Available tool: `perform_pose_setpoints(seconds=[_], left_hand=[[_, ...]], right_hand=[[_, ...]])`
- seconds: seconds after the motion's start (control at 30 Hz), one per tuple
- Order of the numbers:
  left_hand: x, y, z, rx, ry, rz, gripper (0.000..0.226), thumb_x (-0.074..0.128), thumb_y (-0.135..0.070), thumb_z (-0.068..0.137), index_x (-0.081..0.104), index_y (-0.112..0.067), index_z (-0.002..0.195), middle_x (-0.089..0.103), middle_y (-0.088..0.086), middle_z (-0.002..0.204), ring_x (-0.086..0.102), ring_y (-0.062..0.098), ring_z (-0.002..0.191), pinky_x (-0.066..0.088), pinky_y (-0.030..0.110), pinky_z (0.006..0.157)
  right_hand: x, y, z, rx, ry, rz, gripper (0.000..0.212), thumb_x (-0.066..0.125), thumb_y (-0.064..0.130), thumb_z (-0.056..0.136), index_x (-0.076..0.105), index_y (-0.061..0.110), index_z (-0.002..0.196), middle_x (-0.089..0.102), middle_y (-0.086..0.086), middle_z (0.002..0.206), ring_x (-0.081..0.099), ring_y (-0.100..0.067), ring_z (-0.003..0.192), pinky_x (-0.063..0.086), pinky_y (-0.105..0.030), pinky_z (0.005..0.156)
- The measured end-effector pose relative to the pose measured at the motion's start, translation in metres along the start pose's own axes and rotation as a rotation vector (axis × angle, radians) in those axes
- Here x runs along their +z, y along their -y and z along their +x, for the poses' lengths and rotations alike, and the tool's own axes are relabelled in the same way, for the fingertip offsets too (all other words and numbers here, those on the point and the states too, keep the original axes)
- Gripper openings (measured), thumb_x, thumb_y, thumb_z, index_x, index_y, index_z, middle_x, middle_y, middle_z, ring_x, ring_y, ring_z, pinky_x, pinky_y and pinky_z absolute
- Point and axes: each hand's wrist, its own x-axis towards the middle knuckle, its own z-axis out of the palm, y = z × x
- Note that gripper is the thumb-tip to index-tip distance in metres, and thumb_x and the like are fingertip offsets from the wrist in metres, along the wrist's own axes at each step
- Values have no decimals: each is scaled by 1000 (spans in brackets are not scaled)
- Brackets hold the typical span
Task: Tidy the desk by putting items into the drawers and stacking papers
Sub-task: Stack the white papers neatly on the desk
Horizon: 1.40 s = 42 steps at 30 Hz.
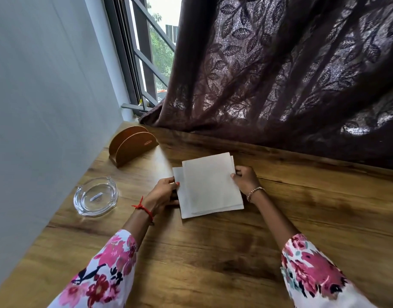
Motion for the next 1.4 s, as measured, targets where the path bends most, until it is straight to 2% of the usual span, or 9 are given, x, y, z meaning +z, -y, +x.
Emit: perform_pose_setpoints(seconds=[0.27, 0.4, 0.5, 0.63, 0.83, 1.0, 1.1, 1.2, 1.4], left_hand=[[-1, -4, 0, -30, 2, -42, 27, 28, -20, 102, 53, -14, 108, 63, 11, 106, 62, 28, 100, 52, 45, 83], [0, -3, 1, -17, -3, -38, 30, 27, -25, 102, 56, -16, 102, 66, 7, 94, 65, 21, 85, 55, 39, 73], [1, -3, 1, -7, 0, -2, 27, 32, -27, 101, 56, -13, 105, 65, 6, 94, 63, 20, 83, 55, 34, 66], [-1, -3, 4, 8, -5, 31, 22, 40, -18, 99, 51, -11, 117, 63, 8, 101, 62, 23, 90, 53, 41, 80], [0, -2, 4, 78, -61, -15, 21, 42, -9, 97, 54, -12, 114, 64, 4, 90, 62, 20, 81, 52, 38, 76], [-4, -10, -3, 105, -50, -96, 20, 42, -10, 97, 54, -15, 112, 65, 5, 91, 62, 18, 73, 52, 24, 47], [-7, -15, -5, 123, -32, -101, 22, 43, -12, 97, 54, -16, 116, 65, 4, 96, 61, 19, 79, 52, 31, 62], [-7, -18, -7, 147, -28, -166, 18, 42, -11, 97, 55, -17, 109, 65, 4, 96, 61, 20, 83, 51, 36, 76], [-16, -24, -15, 191, -48, -194, 18, 47, 0, 87, 60, -10, 93, 65, 10, 96, 63, 24, 80, 57, 34, 61]], right_hand=[[15, 4, 1, 34, 139, -82, 30, 40, -4, 90, 62, 0, 108, 57, 5, 70, 51, -7, 63, 36, -19, 53], [19, 6, 1, 0, 154, -112, 27, 41, -1, 90, 62, 1, 108, 66, -12, 90, 57, -20, 82, 41, -24, 69], [25, 7, 1, -10, 163, -121, 26, 41, -1, 90, 62, 0, 104, 63, -5, 82, 56, -21, 83, 39, -24, 71], [29, 9, -1, -13, 141, -134, 26, 41, 1, 90, 62, 0, 106, 67, -15, 104, 60, -25, 90, 40, -25, 72], [22, 8, -2, -34, 81, -64, 36, 60, 21, 87, 59, 2, 117, 64, -12, 113, 58, -18, 94, 42, -25, 76], [13, 3, -3, 52, 178, 175, 52, 69, 36, 78, 56, 6, 119, 64, -8, 116, 61, -18, 99, 49, -27, 79], [6, 4, -6, 138, 359, 431, 38, 69, 25, 79, 58, 7, 111, 64, -12, 116, 62, -22, 102, 52, -33, 87], [-2, 6, -13, 182, 576, 568, 29, 61, 7, 84, 56, 4, 113, 65, -8, 105, 62, -21, 95, 58, -30, 69], [-13, 12, -18, 135, 538, 471, 16, 60, -4, 82, 59, 6, 95, 63, -7, 89, 66, -13, 68, 56, -25, 48]])
